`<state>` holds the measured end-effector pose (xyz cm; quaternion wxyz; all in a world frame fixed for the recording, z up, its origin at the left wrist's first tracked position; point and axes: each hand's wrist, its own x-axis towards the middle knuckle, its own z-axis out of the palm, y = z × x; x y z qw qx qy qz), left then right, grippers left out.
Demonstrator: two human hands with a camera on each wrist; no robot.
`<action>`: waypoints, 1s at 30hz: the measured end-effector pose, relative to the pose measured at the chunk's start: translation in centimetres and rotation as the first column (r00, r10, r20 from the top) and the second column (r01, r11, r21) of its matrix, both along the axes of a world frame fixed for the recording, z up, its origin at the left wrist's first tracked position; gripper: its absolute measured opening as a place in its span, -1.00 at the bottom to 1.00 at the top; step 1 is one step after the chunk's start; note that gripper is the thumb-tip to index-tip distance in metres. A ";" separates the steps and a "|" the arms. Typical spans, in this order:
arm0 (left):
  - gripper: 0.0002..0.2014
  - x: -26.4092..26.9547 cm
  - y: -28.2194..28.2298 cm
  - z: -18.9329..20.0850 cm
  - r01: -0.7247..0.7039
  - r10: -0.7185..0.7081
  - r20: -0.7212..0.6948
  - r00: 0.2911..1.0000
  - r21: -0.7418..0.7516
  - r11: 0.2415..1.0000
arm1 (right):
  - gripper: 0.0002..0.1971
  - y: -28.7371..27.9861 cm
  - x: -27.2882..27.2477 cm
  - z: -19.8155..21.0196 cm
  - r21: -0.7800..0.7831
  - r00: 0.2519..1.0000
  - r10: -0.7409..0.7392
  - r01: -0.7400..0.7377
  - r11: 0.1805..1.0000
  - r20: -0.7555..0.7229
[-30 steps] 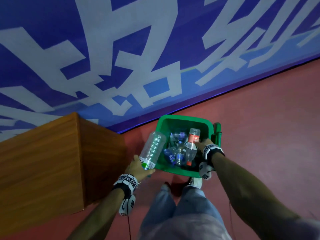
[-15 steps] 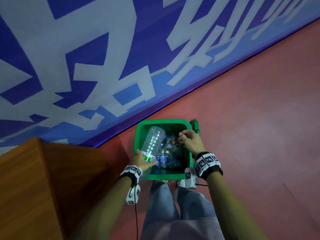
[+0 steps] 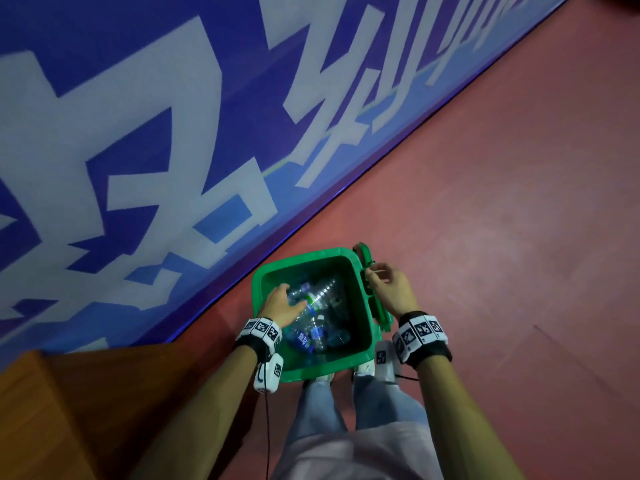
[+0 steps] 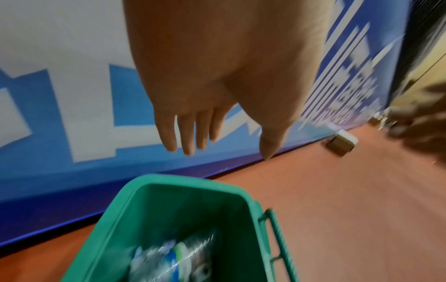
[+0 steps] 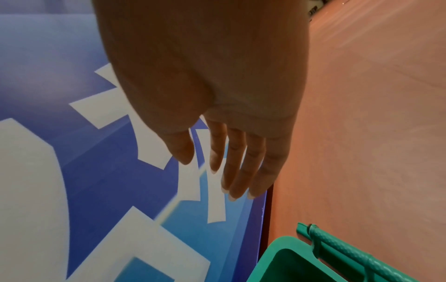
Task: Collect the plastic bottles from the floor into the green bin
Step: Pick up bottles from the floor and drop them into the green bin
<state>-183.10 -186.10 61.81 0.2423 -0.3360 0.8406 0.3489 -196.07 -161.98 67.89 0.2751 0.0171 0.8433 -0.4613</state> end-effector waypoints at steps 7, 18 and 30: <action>-0.67 -0.8 -0.2 13.0 0.132 -0.111 -0.411 0.905 0.023 0.991 | -0.76 -3.1 0.9 6.4 -0.068 0.981 0.088 -0.101 0.993 -0.175; -0.64 -4.6 8.8 23.7 0.522 -0.412 -0.716 0.564 -0.077 0.849 | -0.58 7.5 7.6 15.1 -0.001 0.890 -0.175 0.193 0.981 -0.420; -0.56 2.3 33.4 26.0 0.921 -0.702 -0.705 0.101 -0.200 0.333 | -0.56 30.7 27.7 17.2 0.017 0.637 -0.646 0.718 0.696 -0.420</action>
